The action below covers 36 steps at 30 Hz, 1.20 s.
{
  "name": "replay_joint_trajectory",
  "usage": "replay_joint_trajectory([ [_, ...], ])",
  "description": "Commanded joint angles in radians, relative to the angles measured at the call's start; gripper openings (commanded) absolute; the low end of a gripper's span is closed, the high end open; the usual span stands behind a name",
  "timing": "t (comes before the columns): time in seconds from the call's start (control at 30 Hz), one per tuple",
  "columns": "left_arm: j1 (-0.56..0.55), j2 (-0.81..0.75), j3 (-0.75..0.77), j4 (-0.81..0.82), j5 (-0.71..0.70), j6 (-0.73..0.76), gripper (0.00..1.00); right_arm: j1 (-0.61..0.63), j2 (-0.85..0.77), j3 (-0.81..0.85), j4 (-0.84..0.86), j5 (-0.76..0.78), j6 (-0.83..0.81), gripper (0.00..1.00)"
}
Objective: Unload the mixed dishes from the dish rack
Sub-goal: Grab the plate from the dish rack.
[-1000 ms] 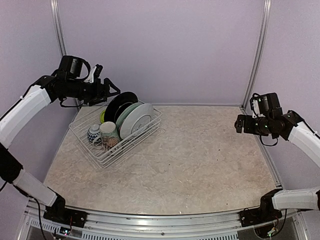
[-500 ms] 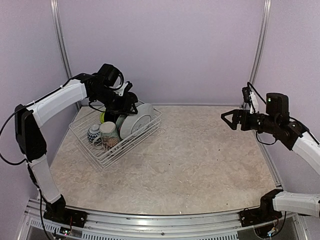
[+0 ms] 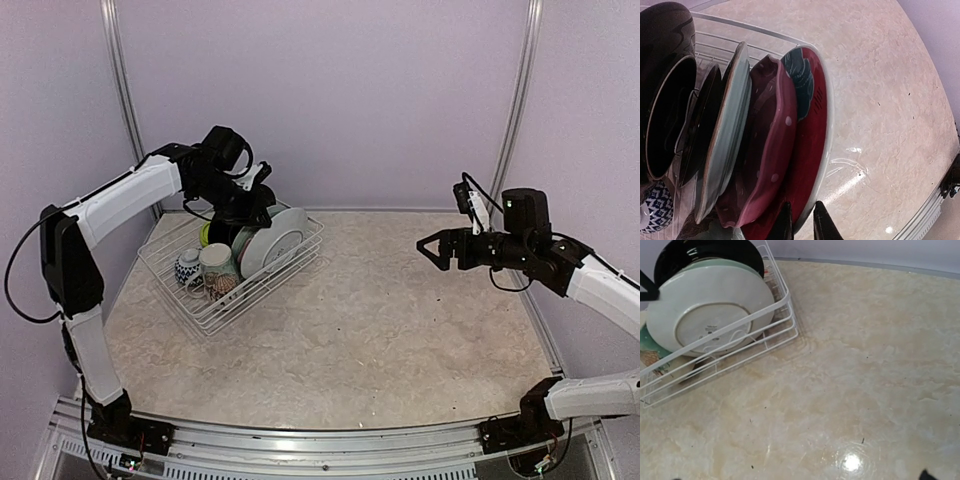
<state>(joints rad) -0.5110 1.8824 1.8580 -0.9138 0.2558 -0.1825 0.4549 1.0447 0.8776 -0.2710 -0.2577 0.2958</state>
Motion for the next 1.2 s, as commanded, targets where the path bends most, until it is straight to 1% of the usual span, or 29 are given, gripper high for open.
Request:
replay_joint_trajectory([
  [0.0,-0.004,0.039,0.022,-0.012,0.057,0.064,0.13,0.019,0.007,0.007,0.011,0.033,-0.004,1.00],
  [0.07,0.014,0.050,0.025,-0.008,0.079,0.068,0.09,0.021,0.007,0.008,0.006,0.038,0.001,1.00],
  [0.17,0.046,0.069,0.039,-0.006,0.131,0.051,0.08,0.024,0.009,0.008,-0.005,0.050,0.008,1.00],
  [0.27,0.063,0.081,0.044,-0.001,0.172,0.049,0.12,0.025,0.006,0.001,-0.011,0.060,0.010,1.00],
  [0.4,0.085,0.090,0.042,0.009,0.251,0.042,0.12,0.026,0.013,-0.006,-0.001,0.050,0.019,1.00],
  [0.5,0.079,0.094,0.041,0.008,0.280,0.047,0.13,0.027,0.018,-0.006,0.007,0.051,0.023,1.00],
  [0.6,0.065,0.108,0.048,0.001,0.224,0.047,0.16,0.028,0.021,-0.006,0.017,0.047,0.021,1.00],
  [0.67,0.055,0.121,0.055,-0.003,0.172,0.036,0.16,0.030,0.021,-0.012,0.034,0.025,0.019,1.00],
  [0.87,0.032,0.126,0.036,0.033,0.117,0.024,0.25,0.033,0.022,-0.026,0.057,0.002,0.026,1.00],
  [1.07,0.025,0.163,0.061,0.036,0.076,0.027,0.25,0.044,0.007,-0.048,0.080,-0.019,0.032,1.00],
  [1.17,0.025,0.175,0.068,0.036,0.065,0.034,0.25,0.050,-0.004,-0.050,0.079,-0.005,0.035,1.00],
])
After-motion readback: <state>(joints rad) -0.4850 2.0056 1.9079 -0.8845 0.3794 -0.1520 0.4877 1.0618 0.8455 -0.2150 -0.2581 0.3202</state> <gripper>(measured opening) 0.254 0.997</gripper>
